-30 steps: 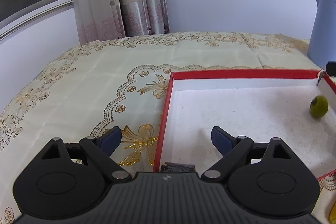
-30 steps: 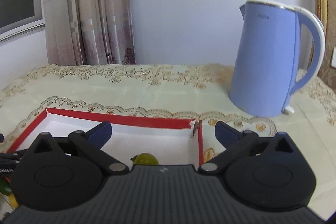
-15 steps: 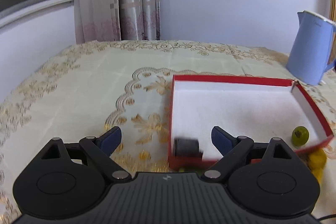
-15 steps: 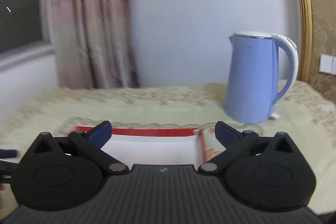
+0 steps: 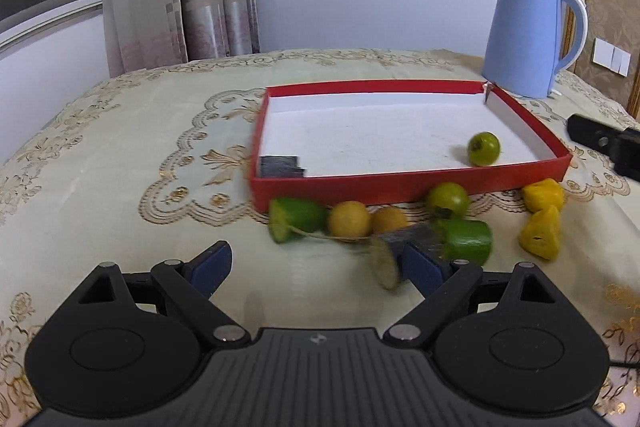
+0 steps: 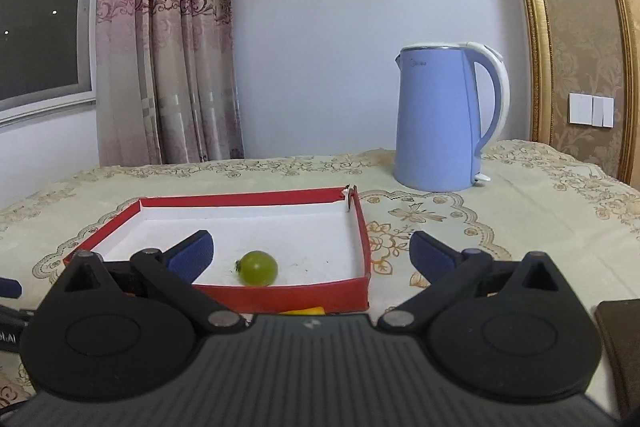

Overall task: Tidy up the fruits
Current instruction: 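Move the left gripper to the second dark log piece and grasp it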

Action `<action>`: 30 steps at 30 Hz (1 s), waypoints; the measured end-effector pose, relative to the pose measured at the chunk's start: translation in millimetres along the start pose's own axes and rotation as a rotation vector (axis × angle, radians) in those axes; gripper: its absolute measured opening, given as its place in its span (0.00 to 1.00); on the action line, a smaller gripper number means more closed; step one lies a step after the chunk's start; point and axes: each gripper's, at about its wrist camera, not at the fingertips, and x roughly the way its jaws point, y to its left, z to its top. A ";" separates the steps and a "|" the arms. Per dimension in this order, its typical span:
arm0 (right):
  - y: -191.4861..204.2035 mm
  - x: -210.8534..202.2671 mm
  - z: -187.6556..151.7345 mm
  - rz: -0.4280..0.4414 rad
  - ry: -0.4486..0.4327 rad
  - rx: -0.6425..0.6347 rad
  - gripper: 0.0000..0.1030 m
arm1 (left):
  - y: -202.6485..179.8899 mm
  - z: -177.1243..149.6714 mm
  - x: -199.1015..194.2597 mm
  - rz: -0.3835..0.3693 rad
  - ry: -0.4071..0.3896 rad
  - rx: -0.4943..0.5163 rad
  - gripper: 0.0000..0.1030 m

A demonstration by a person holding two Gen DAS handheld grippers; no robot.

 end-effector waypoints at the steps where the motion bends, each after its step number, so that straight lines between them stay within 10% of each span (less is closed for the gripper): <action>1: -0.3 2.1 -2.1 0.008 0.010 0.001 1.00 | -4.1 1.2 0.8 0.001 0.001 0.003 0.90; 17: -17.1 10.9 -6.4 0.055 0.043 0.108 1.00 | -2.2 -2.8 -5.5 0.103 0.024 0.039 0.90; 24: -13.7 10.2 -6.6 0.051 0.038 0.092 1.00 | 1.1 0.2 -5.6 -0.022 -0.015 0.072 0.87; 30: -18.5 15.9 -7.0 0.042 0.067 0.122 1.00 | -5.5 -3.0 3.8 -0.127 -0.021 0.165 0.59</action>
